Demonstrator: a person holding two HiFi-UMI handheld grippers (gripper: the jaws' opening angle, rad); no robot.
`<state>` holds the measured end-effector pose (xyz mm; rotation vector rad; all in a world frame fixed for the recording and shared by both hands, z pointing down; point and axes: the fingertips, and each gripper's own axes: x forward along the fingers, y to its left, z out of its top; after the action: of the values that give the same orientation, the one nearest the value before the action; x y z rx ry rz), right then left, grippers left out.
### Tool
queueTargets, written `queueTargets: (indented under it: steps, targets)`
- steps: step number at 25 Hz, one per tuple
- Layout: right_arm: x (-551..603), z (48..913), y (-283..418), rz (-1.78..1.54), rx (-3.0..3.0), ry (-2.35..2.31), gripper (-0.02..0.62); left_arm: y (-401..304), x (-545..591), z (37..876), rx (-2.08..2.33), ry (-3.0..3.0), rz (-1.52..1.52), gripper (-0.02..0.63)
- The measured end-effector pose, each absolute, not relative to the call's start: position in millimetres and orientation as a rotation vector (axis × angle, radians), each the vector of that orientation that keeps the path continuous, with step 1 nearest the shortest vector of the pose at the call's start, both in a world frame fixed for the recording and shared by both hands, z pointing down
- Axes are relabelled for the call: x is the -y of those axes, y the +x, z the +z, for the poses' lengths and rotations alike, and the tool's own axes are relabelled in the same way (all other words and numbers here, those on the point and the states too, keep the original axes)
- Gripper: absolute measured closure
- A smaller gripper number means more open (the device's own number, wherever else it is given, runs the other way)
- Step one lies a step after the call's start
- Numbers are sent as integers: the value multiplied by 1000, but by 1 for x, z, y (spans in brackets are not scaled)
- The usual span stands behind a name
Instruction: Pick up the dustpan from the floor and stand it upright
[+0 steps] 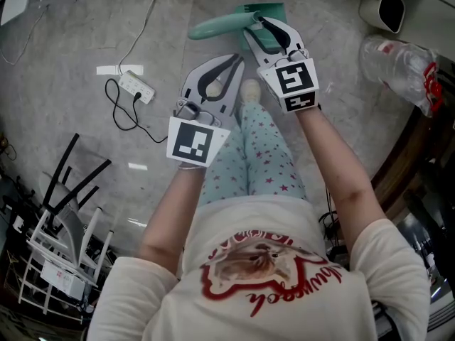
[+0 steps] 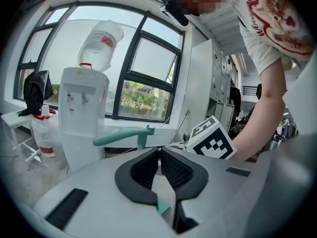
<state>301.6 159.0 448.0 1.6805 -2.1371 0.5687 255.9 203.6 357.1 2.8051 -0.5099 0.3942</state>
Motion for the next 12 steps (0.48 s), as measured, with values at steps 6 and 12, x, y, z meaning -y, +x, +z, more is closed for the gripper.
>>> queueTargets:
  steps: [6, 12]
  targets:
    - [-168, 447, 305, 561, 2138, 1689, 454, 252, -215, 359, 492, 2799, 411, 571]
    - [-180, 413, 307, 555, 2144, 1770, 453, 246, -212, 352, 502, 2796, 412, 571]
